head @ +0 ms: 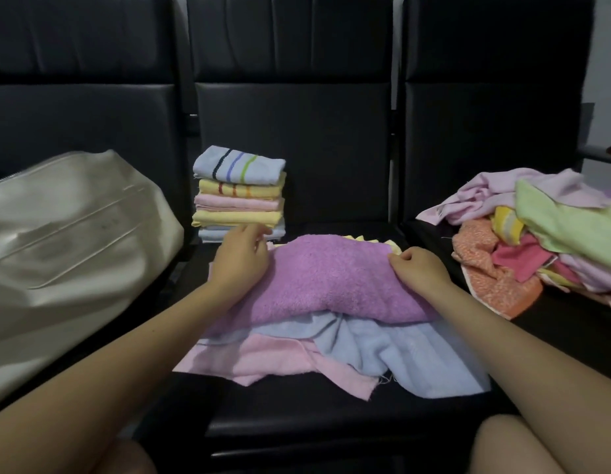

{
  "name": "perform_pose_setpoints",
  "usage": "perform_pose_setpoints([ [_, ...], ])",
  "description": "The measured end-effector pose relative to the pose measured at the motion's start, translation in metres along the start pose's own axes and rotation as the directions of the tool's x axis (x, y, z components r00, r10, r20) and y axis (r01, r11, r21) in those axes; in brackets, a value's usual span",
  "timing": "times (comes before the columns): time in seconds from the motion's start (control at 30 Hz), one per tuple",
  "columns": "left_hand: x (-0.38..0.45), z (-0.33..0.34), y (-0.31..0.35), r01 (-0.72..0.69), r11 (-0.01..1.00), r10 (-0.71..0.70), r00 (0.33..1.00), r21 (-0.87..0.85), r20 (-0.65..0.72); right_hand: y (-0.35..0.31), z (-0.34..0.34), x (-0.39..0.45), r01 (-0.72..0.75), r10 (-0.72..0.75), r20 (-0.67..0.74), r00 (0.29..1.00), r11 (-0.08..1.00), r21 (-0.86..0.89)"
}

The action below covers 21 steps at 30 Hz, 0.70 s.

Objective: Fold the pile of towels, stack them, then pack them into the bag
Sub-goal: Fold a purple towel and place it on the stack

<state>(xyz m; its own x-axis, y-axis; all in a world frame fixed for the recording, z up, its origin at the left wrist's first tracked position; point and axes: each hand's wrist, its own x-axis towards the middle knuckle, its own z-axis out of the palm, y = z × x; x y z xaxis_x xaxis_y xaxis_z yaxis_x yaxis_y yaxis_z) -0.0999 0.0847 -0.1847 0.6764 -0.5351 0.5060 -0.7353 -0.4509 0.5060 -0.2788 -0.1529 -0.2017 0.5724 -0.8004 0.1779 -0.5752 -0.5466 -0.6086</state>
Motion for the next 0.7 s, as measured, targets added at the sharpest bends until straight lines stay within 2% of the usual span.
perform_pose_setpoints([
  [0.07,-0.008,0.006,0.026,-0.089,0.994,0.091,0.995,-0.062,0.044,-0.003,-0.009,-0.005,-0.066,0.066,0.04,0.997,0.998,-0.01],
  [0.17,-0.019,0.018,0.052,-0.184,0.98,0.195,0.96,-0.069,0.202,-0.005,-0.018,-0.011,-0.141,0.147,0.109,0.983,0.988,-0.063],
  [0.23,-0.027,0.03,0.058,-0.233,0.972,0.209,0.926,0.04,0.315,-0.004,-0.023,-0.014,-0.17,0.175,0.17,0.97,0.984,-0.047],
  [0.3,-0.035,0.04,0.058,-0.294,0.931,0.189,0.895,0.215,0.405,-0.004,-0.026,-0.018,-0.206,0.179,0.236,0.955,0.974,0.096],
  [0.37,-0.039,0.043,0.057,-0.334,0.891,0.191,0.89,0.307,0.415,-0.006,-0.03,-0.021,-0.279,0.183,0.299,0.937,0.906,0.318],
  [0.47,-0.037,0.041,0.059,-0.339,0.887,0.2,0.894,0.312,0.401,-0.002,-0.034,-0.025,-0.448,0.212,0.434,0.876,0.692,0.566],
  [0.53,-0.037,0.04,0.06,-0.335,0.891,0.196,0.893,0.306,0.406,-0.001,-0.035,-0.03,-0.567,0.226,0.55,0.804,0.572,0.594],
  [0.57,-0.037,0.04,0.06,-0.332,0.895,0.195,0.891,0.297,0.41,-0.001,-0.036,-0.033,-0.604,0.229,0.59,0.774,0.547,0.579],
  [0.63,-0.034,0.041,0.058,-0.302,0.929,0.199,0.896,0.216,0.397,-0.005,-0.035,-0.038,-0.635,0.237,0.619,0.749,0.523,0.568],
  [0.7,-0.029,0.039,0.056,-0.206,0.978,0.205,0.93,-0.028,0.305,-0.012,-0.034,-0.036,-0.606,0.228,0.576,0.785,0.475,0.638],
])
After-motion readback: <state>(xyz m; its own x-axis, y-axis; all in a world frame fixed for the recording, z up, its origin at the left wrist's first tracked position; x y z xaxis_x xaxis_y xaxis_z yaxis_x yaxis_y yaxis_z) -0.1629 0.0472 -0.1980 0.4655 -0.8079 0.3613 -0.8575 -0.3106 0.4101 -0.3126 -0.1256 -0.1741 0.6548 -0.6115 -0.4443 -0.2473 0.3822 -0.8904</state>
